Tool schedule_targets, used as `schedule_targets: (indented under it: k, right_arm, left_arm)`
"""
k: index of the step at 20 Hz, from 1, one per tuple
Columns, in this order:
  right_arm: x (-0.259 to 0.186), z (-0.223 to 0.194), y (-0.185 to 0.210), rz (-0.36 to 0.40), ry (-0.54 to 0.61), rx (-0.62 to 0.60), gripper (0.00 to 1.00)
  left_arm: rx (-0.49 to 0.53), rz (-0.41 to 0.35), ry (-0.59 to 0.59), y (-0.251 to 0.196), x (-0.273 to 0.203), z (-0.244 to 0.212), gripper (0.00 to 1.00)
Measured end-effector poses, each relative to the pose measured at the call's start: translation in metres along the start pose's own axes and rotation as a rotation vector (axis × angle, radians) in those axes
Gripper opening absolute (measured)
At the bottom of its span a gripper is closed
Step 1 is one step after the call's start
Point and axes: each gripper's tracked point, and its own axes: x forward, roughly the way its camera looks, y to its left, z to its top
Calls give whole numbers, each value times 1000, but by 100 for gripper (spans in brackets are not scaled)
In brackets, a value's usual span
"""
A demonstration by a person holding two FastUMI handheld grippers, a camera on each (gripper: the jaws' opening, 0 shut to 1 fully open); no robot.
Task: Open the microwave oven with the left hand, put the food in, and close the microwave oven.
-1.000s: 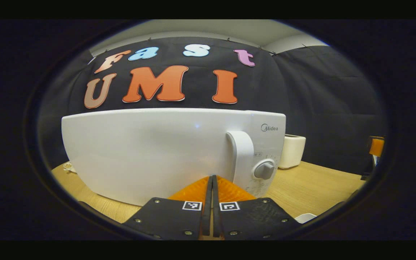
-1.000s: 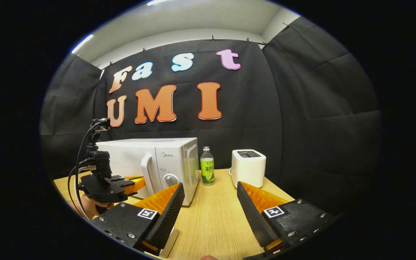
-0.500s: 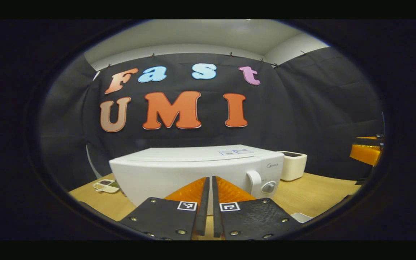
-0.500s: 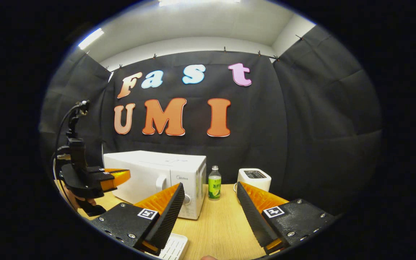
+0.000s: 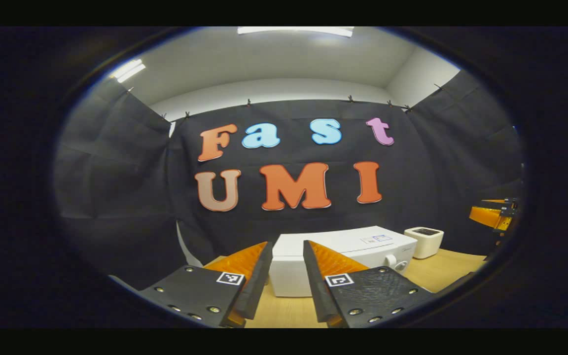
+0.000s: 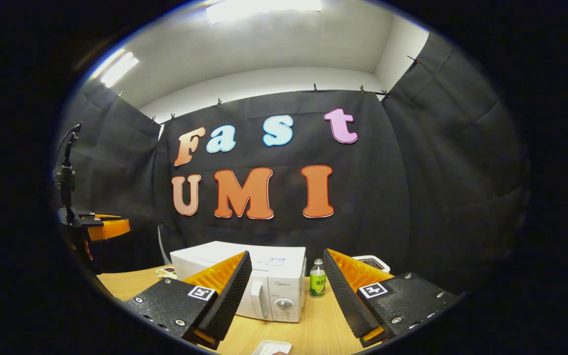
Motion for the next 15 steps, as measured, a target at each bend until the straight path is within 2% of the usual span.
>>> schedule_targets:
  k: [3,4,7,8,9,11,15]
  right_arm:
    - [4,14,-6,-36,3,-72,90]
    - [5,24,-2,-35,-12,-83,91]
    - [7,48,17,-2,-8,-59,90]
    - [9,55,21,3,-12,-65,91]
    - [10,61,23,8,-18,-72,91]
    - [13,69,33,32,-17,-67,90]
    - [19,70,42,65,17,-46,90]
  left_arm:
    - [6,53,0,29,-19,16,52]
    - [8,68,-1,37,-24,21,58]
    - [-1,99,5,53,-35,39,66]
    - [-10,104,0,57,-37,46,79]
    - [-12,115,-6,63,-39,52,82]
    - [-16,133,-6,73,-41,59,84]
    - [-54,123,3,77,-40,70,84]
